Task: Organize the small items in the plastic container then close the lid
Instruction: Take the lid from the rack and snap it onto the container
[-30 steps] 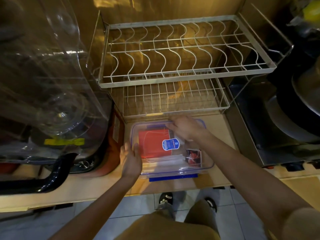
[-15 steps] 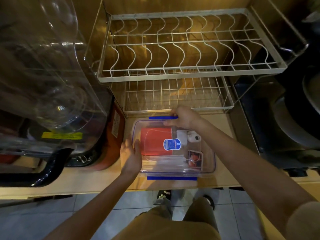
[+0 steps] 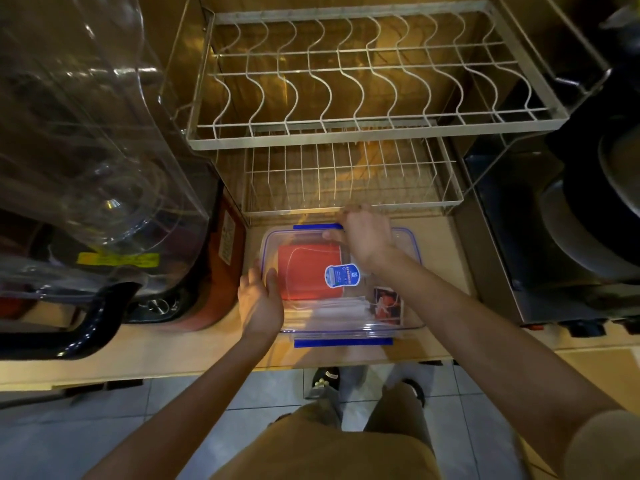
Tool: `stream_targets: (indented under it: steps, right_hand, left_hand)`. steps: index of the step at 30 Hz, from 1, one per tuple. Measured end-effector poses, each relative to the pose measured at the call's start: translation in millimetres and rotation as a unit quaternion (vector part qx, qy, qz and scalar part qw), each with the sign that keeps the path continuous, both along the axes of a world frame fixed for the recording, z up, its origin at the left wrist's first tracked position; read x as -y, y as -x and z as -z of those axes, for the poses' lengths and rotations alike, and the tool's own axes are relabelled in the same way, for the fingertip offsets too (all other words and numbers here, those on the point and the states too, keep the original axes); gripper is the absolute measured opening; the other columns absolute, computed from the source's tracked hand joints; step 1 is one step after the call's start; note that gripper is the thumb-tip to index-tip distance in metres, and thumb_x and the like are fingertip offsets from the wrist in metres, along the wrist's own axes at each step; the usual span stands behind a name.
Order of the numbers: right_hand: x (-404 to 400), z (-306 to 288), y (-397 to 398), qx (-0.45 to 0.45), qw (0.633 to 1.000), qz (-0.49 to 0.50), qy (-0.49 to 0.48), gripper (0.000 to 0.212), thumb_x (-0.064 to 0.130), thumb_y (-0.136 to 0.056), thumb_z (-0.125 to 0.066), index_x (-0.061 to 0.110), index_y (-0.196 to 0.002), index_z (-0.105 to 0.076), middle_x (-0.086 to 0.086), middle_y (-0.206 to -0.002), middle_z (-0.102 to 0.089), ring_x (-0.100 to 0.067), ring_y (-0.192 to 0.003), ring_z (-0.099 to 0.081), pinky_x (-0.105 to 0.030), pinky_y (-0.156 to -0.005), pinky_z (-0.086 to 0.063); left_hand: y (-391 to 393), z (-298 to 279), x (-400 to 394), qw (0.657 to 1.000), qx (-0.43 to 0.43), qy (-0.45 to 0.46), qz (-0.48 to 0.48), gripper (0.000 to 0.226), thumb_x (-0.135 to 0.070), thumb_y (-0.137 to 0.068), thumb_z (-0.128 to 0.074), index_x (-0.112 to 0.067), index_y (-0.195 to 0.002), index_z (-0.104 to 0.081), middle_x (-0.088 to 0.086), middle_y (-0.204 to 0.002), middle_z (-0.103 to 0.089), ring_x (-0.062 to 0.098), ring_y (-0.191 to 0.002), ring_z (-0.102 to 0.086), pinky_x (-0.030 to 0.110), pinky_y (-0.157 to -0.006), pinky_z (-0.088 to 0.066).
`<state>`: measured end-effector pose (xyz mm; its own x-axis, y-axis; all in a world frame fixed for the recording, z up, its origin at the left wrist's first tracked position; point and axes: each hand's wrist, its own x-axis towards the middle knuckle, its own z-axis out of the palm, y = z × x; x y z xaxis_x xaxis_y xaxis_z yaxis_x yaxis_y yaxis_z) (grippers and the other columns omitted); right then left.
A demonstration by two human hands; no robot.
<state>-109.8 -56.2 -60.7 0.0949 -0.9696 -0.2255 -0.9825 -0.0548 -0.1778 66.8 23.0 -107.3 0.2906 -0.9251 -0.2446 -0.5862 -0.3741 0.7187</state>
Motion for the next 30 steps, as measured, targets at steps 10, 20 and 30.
stream_targets:
  steps: [10, 20, 30]
  right_hand:
    - [-120, 4, 2, 0.157, 0.984, -0.085, 0.026, 0.047, 0.033, -0.087, -0.056, 0.005, -0.125, -0.053, -0.016, -0.135, -0.049, -0.032, -0.129, -0.041, -0.038, -0.109, -0.03]
    - [-139, 29, 3, -0.099, 0.977, -0.185, 0.047, 0.089, 0.032, -0.065, -0.08, 0.004, -0.139, -0.04, -0.02, -0.144, -0.043, -0.035, -0.135, -0.038, -0.049, -0.109, -0.032]
    - [-134, 24, 27, 0.04, 0.966, -0.257, -0.008, 0.071, 0.043, -0.093, -0.047, 0.01, -0.148, -0.017, -0.021, -0.157, -0.008, -0.033, -0.142, 0.011, -0.043, -0.114, 0.01]
  left_hand:
    - [-2, 7, -2, 0.999, -0.037, -0.02, 0.018, 0.056, -0.044, -0.096, -0.025, -0.017, -0.143, -0.018, 0.014, -0.149, -0.028, 0.026, -0.139, -0.021, 0.04, -0.112, -0.021]
    - [-3, 4, -1, 0.999, -0.034, 0.004, 0.017, 0.05, -0.04, -0.096, -0.027, -0.016, -0.14, -0.027, 0.014, -0.144, -0.037, 0.027, -0.135, -0.028, 0.041, -0.111, -0.024]
    - [-3, 6, -1, 1.0, -0.021, -0.003, 0.018, 0.054, -0.042, -0.096, -0.025, -0.014, -0.142, -0.022, 0.015, -0.147, -0.032, 0.027, -0.139, -0.023, 0.041, -0.111, -0.024]
